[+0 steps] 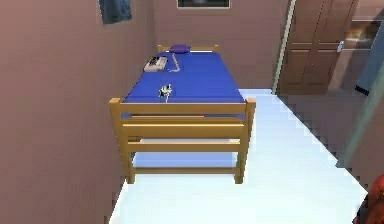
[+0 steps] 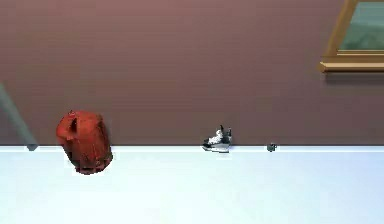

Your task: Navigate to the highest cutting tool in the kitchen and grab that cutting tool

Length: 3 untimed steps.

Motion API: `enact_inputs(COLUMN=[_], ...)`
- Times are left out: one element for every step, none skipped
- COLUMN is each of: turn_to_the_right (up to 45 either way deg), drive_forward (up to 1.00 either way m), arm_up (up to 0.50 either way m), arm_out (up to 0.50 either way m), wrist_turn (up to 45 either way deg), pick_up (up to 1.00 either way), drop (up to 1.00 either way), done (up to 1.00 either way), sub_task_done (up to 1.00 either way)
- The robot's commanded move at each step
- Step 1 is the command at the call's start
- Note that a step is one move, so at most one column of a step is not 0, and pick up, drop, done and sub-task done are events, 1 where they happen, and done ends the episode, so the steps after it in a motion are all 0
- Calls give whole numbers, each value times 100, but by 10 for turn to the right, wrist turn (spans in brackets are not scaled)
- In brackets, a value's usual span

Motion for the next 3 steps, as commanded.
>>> enact_inputs(turn_to_the_right=[360,0,0], drive_forward=[0,100,50], arm_up=[0,0,0], arm_out=[0,0,0], wrist_turn=[0,0,0], pick_up=[0,0,0], drop=[0,0,0], done=[0,0,0], sub_task_done=[0,0,0])
